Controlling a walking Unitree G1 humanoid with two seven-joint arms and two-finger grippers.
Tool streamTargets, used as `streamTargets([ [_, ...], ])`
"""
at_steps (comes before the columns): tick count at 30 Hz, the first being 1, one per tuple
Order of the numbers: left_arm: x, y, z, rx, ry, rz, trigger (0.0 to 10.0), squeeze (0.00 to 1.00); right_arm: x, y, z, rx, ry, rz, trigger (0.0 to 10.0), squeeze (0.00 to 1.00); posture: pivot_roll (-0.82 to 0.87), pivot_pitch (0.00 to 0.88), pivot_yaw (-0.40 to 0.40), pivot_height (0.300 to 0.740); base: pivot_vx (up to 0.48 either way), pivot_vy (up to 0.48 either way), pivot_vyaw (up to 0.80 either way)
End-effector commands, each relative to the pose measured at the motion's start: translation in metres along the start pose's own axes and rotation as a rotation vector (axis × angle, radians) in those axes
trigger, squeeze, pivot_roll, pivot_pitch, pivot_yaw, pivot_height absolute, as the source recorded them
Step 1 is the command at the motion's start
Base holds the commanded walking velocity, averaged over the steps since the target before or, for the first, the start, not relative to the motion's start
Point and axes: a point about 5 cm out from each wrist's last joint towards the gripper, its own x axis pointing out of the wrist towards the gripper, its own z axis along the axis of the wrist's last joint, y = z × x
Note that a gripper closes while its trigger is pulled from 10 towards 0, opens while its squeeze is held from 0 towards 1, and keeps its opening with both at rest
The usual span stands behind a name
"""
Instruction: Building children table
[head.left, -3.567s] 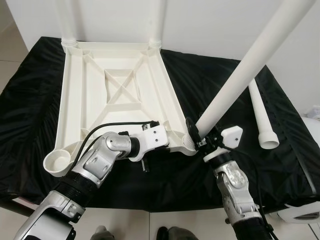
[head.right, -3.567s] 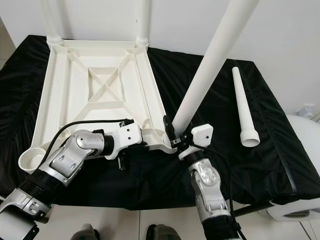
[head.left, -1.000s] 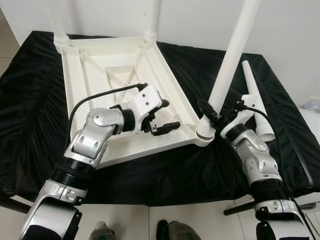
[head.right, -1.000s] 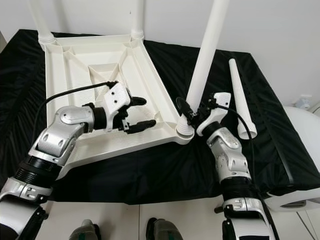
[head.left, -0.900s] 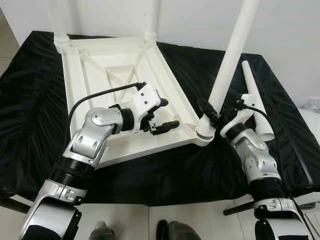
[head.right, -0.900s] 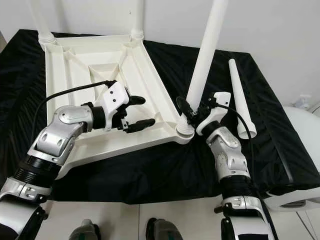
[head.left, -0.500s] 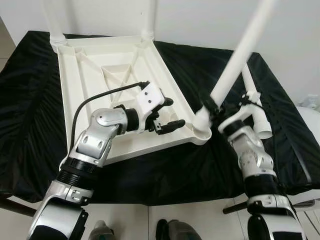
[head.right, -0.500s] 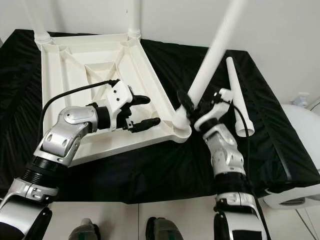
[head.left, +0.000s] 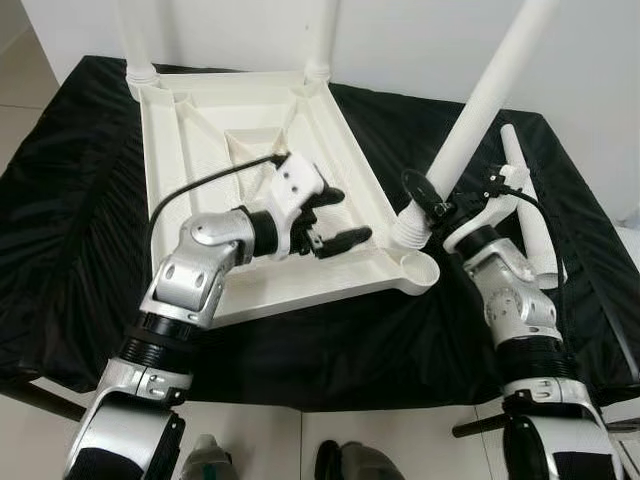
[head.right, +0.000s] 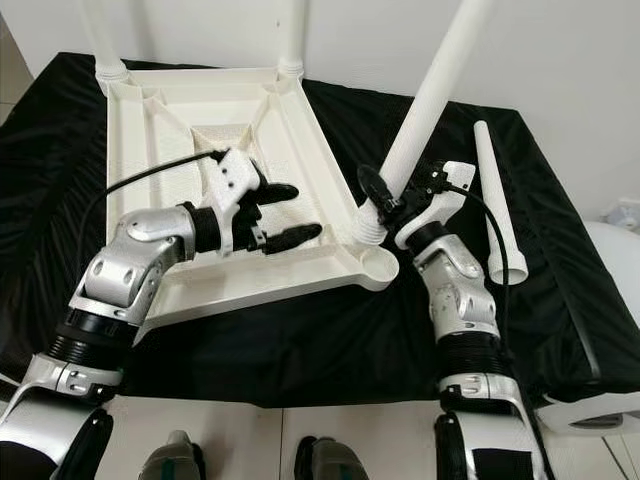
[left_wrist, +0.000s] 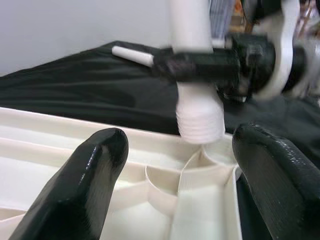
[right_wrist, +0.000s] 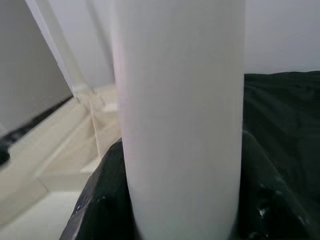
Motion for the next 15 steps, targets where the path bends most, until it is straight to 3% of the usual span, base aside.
streamTargets([
  [1,0.000,0.001,0.010,0.028,-0.027,0.044,10.0,0.00,-0.001,0.000,-0.002,-0.079,0.043,0.049,10.0,0.00,0.04,0.001,-0.093,0.740,0.000,0.000,0.00],
  [5,0.001,-0.004,0.012,0.046,-0.032,0.004,10.0,0.00,0.000,0.006,-0.004,-0.093,0.056,0.092,10.0,0.00,0.04,0.001,-0.097,0.740,0.000,0.000,0.00],
  [7,0.004,-0.010,0.020,-0.015,-0.062,-0.048,10.0,0.00,0.001,0.016,-0.006,-0.099,0.058,0.156,10.0,0.00,0.05,0.002,-0.103,0.740,0.000,0.000,0.00],
  [12,0.005,-0.017,0.033,-0.072,-0.127,-0.125,10.0,0.00,0.001,0.024,-0.007,-0.106,0.062,0.222,10.0,0.00,0.05,0.001,-0.105,0.740,0.000,0.000,0.00],
  [13,0.005,-0.020,0.039,-0.107,-0.159,-0.162,10.0,1.00,0.002,0.026,-0.008,-0.115,0.064,0.240,10.0,0.00,0.06,0.000,-0.107,0.740,0.000,0.000,0.00],
  [15,0.004,-0.022,0.043,-0.130,-0.179,-0.188,10.0,1.00,0.003,0.027,-0.008,-0.122,0.066,0.251,10.0,0.00,0.06,0.000,-0.107,0.740,0.000,0.000,0.00],
])
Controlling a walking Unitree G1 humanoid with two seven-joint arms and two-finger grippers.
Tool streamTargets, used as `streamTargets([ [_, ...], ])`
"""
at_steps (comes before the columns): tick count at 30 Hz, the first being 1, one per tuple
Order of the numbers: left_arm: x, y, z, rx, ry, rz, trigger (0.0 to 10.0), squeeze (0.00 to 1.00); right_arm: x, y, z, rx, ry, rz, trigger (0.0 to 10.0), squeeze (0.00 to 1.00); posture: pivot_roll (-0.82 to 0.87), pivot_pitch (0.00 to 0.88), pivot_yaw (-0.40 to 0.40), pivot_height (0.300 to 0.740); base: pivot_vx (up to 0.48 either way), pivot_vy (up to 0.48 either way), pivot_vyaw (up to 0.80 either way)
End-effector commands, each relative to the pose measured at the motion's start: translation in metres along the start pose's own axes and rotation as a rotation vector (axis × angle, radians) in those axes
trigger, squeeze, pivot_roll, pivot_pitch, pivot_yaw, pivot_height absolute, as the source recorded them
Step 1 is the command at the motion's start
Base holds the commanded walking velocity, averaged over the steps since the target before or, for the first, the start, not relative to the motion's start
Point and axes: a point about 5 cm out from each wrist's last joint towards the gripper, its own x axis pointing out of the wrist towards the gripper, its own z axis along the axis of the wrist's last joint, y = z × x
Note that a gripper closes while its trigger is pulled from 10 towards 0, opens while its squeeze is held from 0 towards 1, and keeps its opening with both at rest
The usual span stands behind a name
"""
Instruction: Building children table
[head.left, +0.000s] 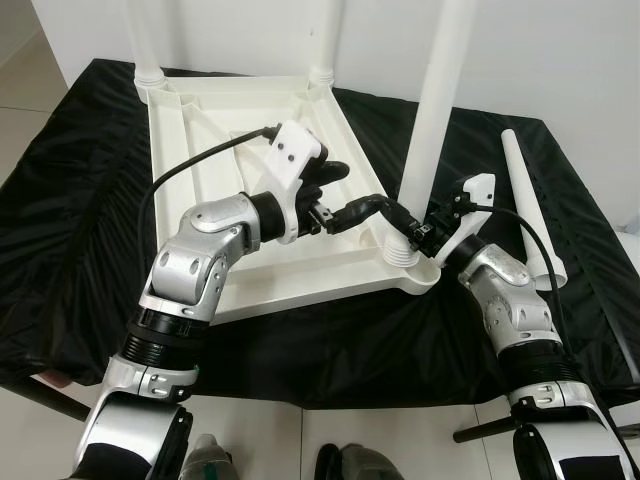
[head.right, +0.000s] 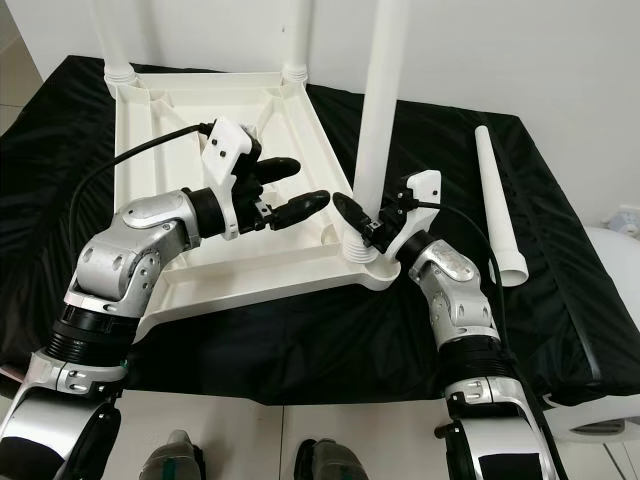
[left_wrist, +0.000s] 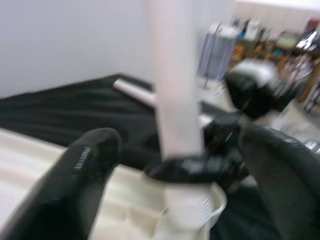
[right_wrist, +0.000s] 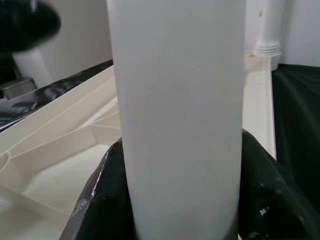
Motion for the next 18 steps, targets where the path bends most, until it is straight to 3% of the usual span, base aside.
streamTargets([
  [1,0.004,-0.010,0.011,-0.020,-0.031,-0.138,10.0,1.00,0.001,0.002,0.004,-0.037,-0.015,0.034,10.0,0.00,0.06,0.000,-0.111,0.740,0.000,0.000,0.00],
  [4,0.006,-0.009,0.013,-0.028,-0.030,-0.138,10.0,1.00,0.003,0.004,0.004,-0.046,-0.017,0.055,10.0,0.00,0.06,0.000,-0.111,0.740,0.000,0.000,0.00],
  [5,0.009,-0.008,0.014,-0.032,-0.028,-0.131,10.0,0.95,0.004,0.006,0.005,-0.048,-0.020,0.083,10.0,0.00,0.07,0.000,-0.113,0.740,0.000,0.000,0.00],
  [6,0.012,-0.008,0.016,-0.033,-0.029,-0.127,10.0,0.64,0.005,0.008,0.005,-0.053,-0.021,0.101,10.0,0.00,0.07,0.000,-0.115,0.740,0.000,0.000,0.00],
  [7,0.012,-0.008,0.016,-0.033,-0.029,-0.127,10.0,0.64,0.005,0.008,0.005,-0.053,-0.021,0.101,10.0,0.00,0.07,0.000,-0.115,0.740,0.000,0.000,0.00],
  [8,0.014,-0.007,0.017,-0.034,-0.029,-0.126,10.0,0.00,0.005,0.010,0.005,-0.054,-0.021,0.116,10.0,0.00,0.07,0.000,-0.115,0.740,0.000,0.000,0.00],
  [12,0.017,-0.008,0.020,-0.067,-0.031,-0.138,10.0,0.00,0.006,0.012,0.005,-0.051,-0.022,0.137,10.0,0.00,0.07,0.000,-0.116,0.740,0.000,0.000,0.00],
  [18,0.021,-0.008,0.016,-0.084,-0.007,-0.136,10.0,0.00,0.004,0.029,0.001,-0.054,-0.015,0.232,10.0,0.00,0.06,0.000,-0.101,0.740,0.000,0.000,0.00],
])
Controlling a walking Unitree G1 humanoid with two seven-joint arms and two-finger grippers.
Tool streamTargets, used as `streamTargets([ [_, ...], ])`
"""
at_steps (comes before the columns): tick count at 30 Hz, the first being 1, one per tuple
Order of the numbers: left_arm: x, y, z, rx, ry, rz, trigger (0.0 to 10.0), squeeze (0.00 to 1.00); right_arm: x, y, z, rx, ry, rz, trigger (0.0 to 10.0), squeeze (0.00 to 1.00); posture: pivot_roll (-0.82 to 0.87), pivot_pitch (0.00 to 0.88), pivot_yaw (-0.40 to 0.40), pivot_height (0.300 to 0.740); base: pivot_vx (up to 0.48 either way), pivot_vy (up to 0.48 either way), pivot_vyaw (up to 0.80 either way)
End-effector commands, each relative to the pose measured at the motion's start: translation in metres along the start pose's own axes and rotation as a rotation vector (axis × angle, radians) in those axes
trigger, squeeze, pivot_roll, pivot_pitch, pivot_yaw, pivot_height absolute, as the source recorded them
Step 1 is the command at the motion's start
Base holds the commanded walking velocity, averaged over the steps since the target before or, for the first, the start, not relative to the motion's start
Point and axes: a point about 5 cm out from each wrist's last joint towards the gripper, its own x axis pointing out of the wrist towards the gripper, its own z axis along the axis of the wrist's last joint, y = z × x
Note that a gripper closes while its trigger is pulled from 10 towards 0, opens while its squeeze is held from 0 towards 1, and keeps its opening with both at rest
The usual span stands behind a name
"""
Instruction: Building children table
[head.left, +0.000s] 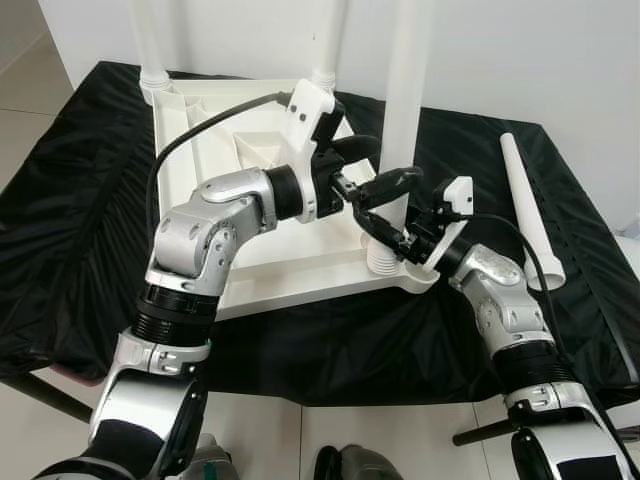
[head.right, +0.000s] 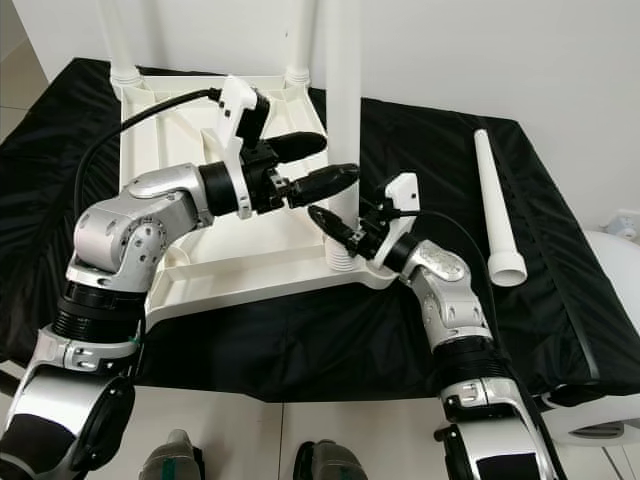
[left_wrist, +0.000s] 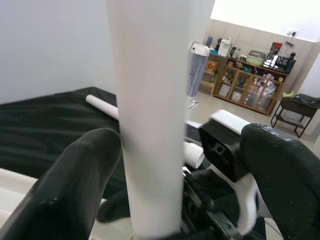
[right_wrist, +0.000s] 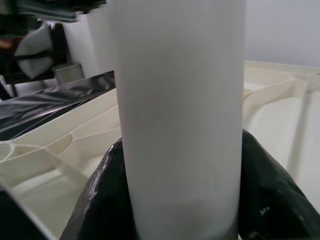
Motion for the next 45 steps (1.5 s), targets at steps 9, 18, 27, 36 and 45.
streamTargets([
  [9,0.012,-0.008,0.002,-0.032,0.009,-0.084,10.0,0.00,0.000,0.013,-0.006,-0.003,0.013,0.074,10.0,0.00,0.06,0.000,-0.093,0.740,0.000,0.000,0.00],
  [18,0.016,-0.011,0.011,-0.064,-0.028,-0.130,0.9,0.00,-0.002,0.016,-0.011,-0.007,0.035,0.082,10.0,0.00,0.06,0.000,-0.087,0.740,0.000,0.000,0.00],
  [27,0.016,-0.011,0.020,-0.108,-0.088,-0.153,0.0,0.00,-0.001,0.013,-0.009,-0.012,0.030,0.062,10.0,0.00,0.06,0.000,-0.083,0.740,0.000,0.000,0.00],
  [36,0.017,-0.012,0.023,-0.091,-0.094,-0.152,0.0,0.00,0.000,0.011,-0.010,0.055,0.043,0.051,10.0,1.00,0.05,0.000,-0.080,0.740,0.000,0.000,0.00],
  [45,0.015,-0.006,0.028,-0.036,-0.102,-0.042,10.0,0.00,0.008,0.010,-0.005,0.013,0.017,-0.071,10.0,0.00,0.05,0.000,-0.080,0.740,0.000,0.000,0.00],
])
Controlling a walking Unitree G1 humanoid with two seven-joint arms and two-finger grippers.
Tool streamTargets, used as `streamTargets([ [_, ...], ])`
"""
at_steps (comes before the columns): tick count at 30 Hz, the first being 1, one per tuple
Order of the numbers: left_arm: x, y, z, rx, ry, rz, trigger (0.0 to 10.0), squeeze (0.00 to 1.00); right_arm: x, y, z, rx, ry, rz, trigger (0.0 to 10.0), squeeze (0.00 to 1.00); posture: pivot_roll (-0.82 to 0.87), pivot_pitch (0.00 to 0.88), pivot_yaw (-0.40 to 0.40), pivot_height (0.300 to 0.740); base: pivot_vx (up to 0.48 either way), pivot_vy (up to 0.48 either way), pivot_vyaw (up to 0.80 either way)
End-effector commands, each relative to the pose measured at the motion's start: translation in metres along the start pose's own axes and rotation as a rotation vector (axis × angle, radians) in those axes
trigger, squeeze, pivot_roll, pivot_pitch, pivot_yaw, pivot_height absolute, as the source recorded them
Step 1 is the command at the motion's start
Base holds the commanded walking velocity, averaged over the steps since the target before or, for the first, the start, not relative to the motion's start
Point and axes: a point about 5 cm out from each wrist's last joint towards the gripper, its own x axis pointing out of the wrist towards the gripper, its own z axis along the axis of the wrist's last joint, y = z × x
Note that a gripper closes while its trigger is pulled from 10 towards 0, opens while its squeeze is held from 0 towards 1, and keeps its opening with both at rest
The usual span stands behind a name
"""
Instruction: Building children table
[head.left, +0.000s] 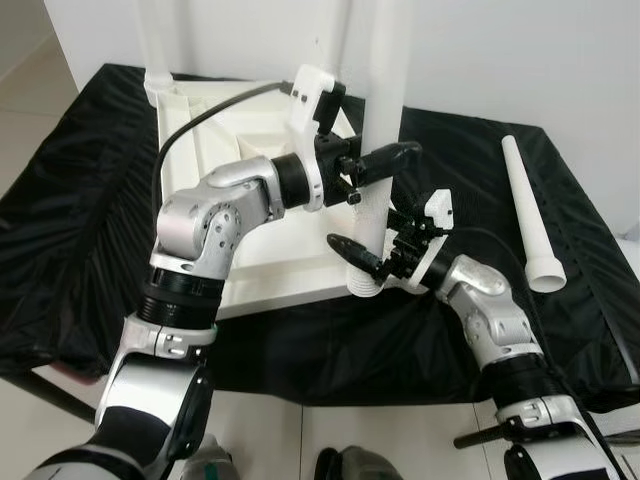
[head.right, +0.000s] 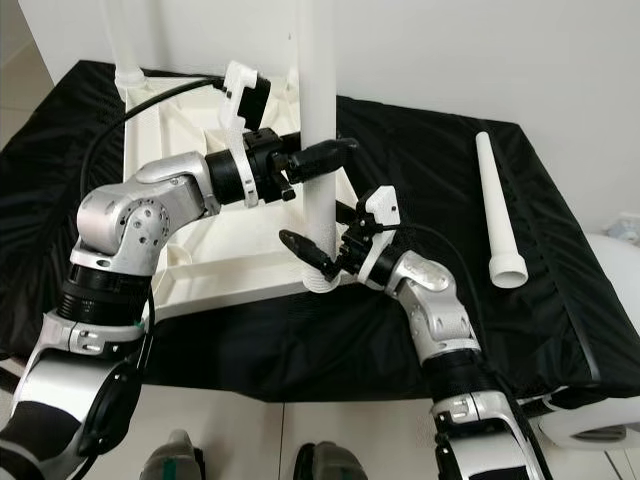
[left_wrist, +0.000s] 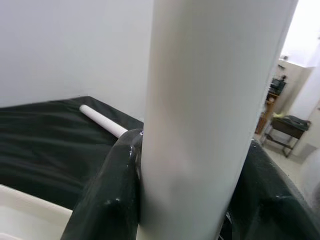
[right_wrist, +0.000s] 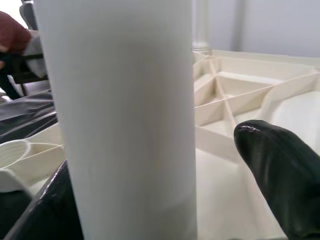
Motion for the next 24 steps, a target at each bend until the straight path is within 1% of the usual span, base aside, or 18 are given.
streamTargets([
  [1,0.007,-0.011,0.013,0.047,-0.045,-0.042,10.0,0.00,0.002,0.000,0.001,-0.009,-0.001,-0.049,10.0,0.00,0.05,0.000,-0.080,0.740,0.000,0.000,0.00],
  [4,0.004,-0.012,0.022,0.097,-0.071,-0.001,10.0,0.00,0.007,0.007,0.006,-0.007,-0.034,-0.101,10.0,0.00,0.05,0.000,-0.080,0.740,0.000,0.000,0.00],
  [10,0.003,-0.013,0.027,0.119,-0.091,0.023,10.0,0.00,0.010,0.009,0.009,-0.016,-0.045,-0.129,10.0,0.00,0.05,0.000,-0.081,0.740,0.000,0.000,0.00],
  [11,0.003,-0.013,0.030,0.144,-0.103,0.044,10.0,0.00,0.013,0.010,0.012,-0.029,-0.048,-0.160,10.0,0.00,0.06,0.000,-0.083,0.740,0.000,0.000,0.00],
  [12,0.003,-0.013,0.030,0.144,-0.103,0.044,10.0,0.00,0.013,0.010,0.012,-0.029,-0.048,-0.160,10.0,0.00,0.06,0.000,-0.083,0.740,0.000,0.000,0.00],
  [14,0.003,-0.011,0.041,0.200,-0.144,0.136,10.0,0.00,0.019,0.008,0.018,-0.049,-0.057,-0.270,10.0,0.00,0.06,0.000,-0.085,0.740,0.000,0.000,0.00],
  [15,0.003,-0.011,0.041,0.200,-0.144,0.136,10.0,0.00,0.019,0.008,0.018,-0.049,-0.057,-0.270,10.0,0.00,0.06,0.000,-0.085,0.740,0.000,0.000,0.00],
  [16,0.003,-0.008,0.044,0.226,-0.164,0.187,10.0,0.00,0.021,0.007,0.019,-0.040,-0.067,-0.323,10.0,0.00,0.06,0.000,-0.088,0.740,0.000,0.000,0.00],
  [17,0.003,-0.008,0.044,0.226,-0.164,0.187,10.0,0.00,0.021,0.007,0.019,-0.040,-0.067,-0.323,10.0,0.00,0.06,0.000,-0.088,0.740,0.000,0.000,0.00],
  [18,0.003,-0.006,0.047,0.248,-0.179,0.231,10.0,0.00,0.024,0.007,0.021,-0.030,-0.079,-0.360,10.0,0.00,0.06,0.000,-0.089,0.740,0.000,0.000,0.00],
  [21,0.003,-0.004,0.052,0.277,-0.207,0.295,10.0,0.00,0.032,0.012,0.026,-0.010,-0.103,-0.413,10.0,0.00,0.05,0.000,-0.091,0.740,0.000,0.000,0.00],
  [24,0.003,-0.005,0.052,0.285,-0.212,0.304,10.0,0.00,0.034,0.015,0.027,-0.003,-0.112,-0.424,10.0,0.00,0.05,0.000,-0.090,0.740,0.000,0.000,0.00],
])
